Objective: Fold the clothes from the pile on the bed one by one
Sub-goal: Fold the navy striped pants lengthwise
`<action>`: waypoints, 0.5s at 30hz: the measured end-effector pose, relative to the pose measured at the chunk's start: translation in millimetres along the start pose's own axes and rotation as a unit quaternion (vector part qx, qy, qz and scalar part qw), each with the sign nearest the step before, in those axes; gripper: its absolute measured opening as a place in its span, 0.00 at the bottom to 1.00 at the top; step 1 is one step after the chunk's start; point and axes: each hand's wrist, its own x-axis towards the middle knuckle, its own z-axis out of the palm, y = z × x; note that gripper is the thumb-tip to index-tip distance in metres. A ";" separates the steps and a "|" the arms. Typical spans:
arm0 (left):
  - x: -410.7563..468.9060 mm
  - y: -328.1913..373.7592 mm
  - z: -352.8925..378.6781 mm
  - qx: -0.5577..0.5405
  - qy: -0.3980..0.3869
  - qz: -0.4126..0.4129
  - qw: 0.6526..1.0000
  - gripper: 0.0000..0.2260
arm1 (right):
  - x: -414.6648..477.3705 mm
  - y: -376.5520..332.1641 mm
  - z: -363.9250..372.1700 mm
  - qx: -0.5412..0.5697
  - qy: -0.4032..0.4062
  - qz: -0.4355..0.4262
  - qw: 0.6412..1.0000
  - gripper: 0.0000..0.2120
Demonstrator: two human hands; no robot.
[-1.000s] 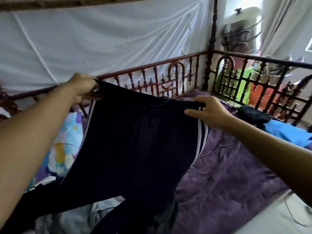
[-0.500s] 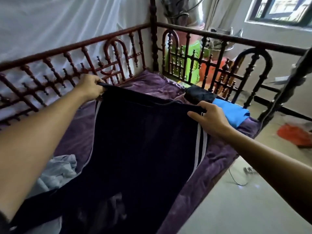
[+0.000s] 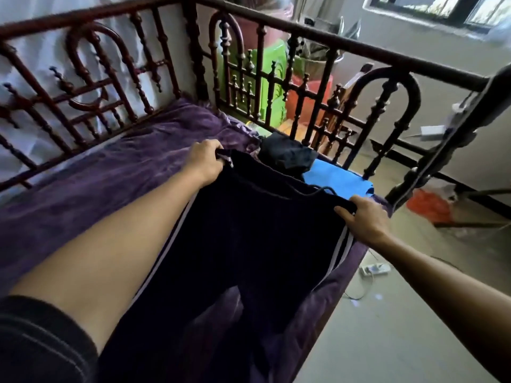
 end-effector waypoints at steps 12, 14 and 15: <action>80.6 -11.7 194.5 -0.044 -0.109 -0.095 0.988 0.07 | 126.2 104.4 152.5 -0.118 -0.139 0.041 0.982 0.20; 100.3 -13.4 231.7 -0.063 -0.137 -0.108 0.983 0.15 | 151.1 121.9 174.3 -0.127 -0.165 0.053 0.977 0.20; 108.9 -14.3 248.8 -0.082 -0.154 -0.114 0.978 0.19 | 162.9 131.0 182.8 -0.137 -0.175 0.054 0.974 0.19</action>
